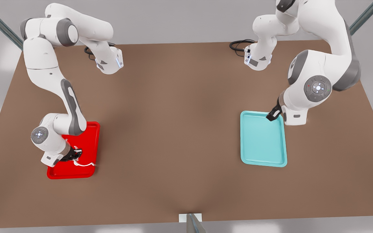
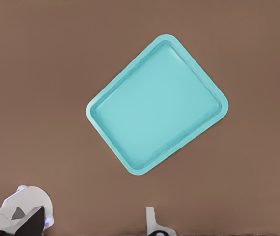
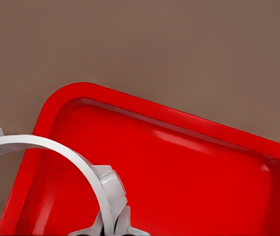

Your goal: Take the drainage pipe clamp from the left arm, pass it to the right arm, and place it in the plate on the right side

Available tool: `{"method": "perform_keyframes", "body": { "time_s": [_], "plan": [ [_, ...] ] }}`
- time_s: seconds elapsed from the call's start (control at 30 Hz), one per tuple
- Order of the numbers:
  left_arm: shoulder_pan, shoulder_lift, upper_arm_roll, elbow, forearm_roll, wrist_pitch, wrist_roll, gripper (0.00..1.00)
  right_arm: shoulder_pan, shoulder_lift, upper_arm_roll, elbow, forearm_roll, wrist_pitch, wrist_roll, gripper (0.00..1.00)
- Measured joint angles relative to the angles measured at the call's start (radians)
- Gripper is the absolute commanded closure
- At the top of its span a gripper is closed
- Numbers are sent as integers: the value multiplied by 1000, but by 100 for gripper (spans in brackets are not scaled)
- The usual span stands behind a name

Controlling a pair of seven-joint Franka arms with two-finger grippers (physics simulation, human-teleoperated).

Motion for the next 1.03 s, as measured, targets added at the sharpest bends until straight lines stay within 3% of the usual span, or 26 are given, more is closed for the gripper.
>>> {"method": "perform_keyframes", "body": {
  "time_s": [0.17,0.2,0.23,0.47,0.53,0.6,0.67,0.8,1.03],
  "plan": [
    [-4,-1,-5,16,-29,-39,247,0,-60,32,3,0,-9,37,-89,79],
    [-7,0,-5,20,-32,-43,288,0,-62,36,3,0,-9,42,-105,63],
    [-10,2,-6,21,-34,-45,327,0,-61,39,4,0,-11,46,-117,0],
    [-15,5,-6,20,-38,-54,547,0,-57,-19,35,33,-50,27,-139,0],
    [-20,6,-6,20,-38,-55,592,0,-43,-77,80,177,-9,-121,-141,0],
    [-20,6,-5,20,-39,-56,633,0,33,-110,95,387,24,-381,-97,0],
    [-19,7,-5,20,-38,-57,669,0,104,-214,101,480,17,-622,-36,0],
    [-19,7,-4,19,-38,-61,728,0,126,-436,103,385,19,-905,66,0],
    [-15,7,-4,19,17,-85,800,0,123,-512,99,259,43,-1044,198,0]
  ]
}}
